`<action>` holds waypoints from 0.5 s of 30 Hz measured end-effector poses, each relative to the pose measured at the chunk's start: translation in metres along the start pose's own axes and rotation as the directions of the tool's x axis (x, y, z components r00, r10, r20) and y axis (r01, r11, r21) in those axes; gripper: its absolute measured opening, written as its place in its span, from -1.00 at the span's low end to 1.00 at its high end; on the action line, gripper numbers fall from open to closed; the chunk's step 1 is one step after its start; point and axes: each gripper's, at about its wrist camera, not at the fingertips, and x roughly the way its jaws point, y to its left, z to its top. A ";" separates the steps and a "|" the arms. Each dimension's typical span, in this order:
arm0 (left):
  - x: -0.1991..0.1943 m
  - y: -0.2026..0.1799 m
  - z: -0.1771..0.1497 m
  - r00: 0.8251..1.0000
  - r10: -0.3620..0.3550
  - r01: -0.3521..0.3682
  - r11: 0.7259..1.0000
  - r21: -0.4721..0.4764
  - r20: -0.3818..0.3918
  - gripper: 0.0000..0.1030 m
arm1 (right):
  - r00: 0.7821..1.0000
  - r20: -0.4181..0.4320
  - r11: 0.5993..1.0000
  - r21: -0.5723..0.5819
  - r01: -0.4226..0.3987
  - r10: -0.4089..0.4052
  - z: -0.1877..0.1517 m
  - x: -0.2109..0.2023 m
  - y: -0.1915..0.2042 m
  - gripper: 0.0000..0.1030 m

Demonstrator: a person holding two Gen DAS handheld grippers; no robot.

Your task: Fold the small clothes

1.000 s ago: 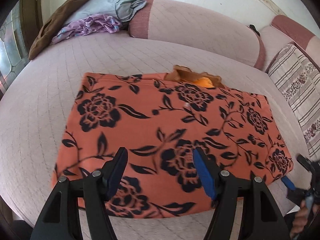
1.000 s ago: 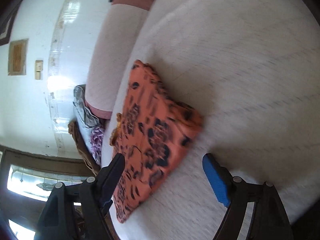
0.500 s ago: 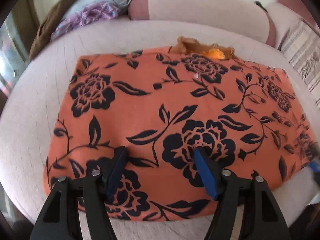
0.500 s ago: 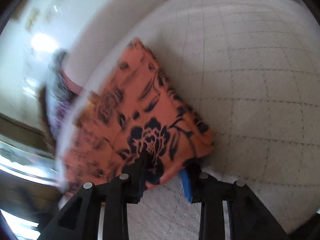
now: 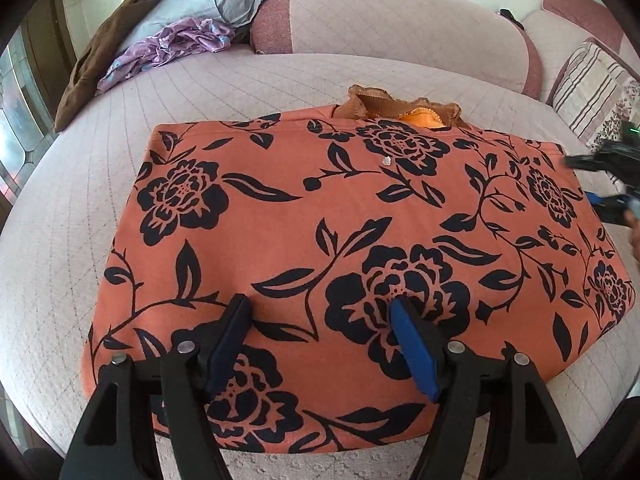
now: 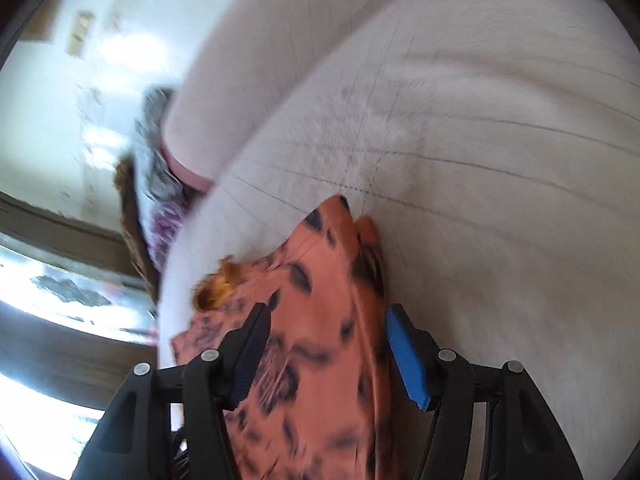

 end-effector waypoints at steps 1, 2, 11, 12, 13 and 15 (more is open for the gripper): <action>0.000 0.000 0.000 1.000 -0.002 0.002 1.000 -0.002 0.000 0.41 | 0.999 -0.033 0.999 0.014 0.031 -0.031 0.009 0.020 -0.001 -0.07; 0.000 0.000 0.000 1.000 -0.006 0.006 1.000 -0.002 0.002 0.41 | 0.998 -0.042 0.999 -0.006 0.044 -0.044 0.012 0.026 0.002 -0.59; -0.003 0.002 0.000 1.000 -0.026 0.027 0.999 0.020 -0.001 0.44 | 0.972 0.082 0.975 -0.001 0.223 -0.222 0.010 0.020 0.023 -0.14; -0.007 0.005 0.002 0.999 -0.048 0.048 0.999 0.015 -0.006 0.44 | 0.961 0.105 0.967 0.002 0.256 -0.254 0.007 0.011 0.027 0.03; -0.014 0.012 0.004 0.997 -0.082 0.082 0.996 -0.017 0.000 0.43 | 0.949 0.157 0.961 -0.015 0.278 -0.272 0.000 -0.006 0.037 0.14; -0.037 0.031 0.004 0.990 -0.129 0.134 0.986 -0.098 0.054 0.43 | 0.945 0.225 0.965 -0.060 0.257 -0.238 -0.018 -0.030 0.058 0.17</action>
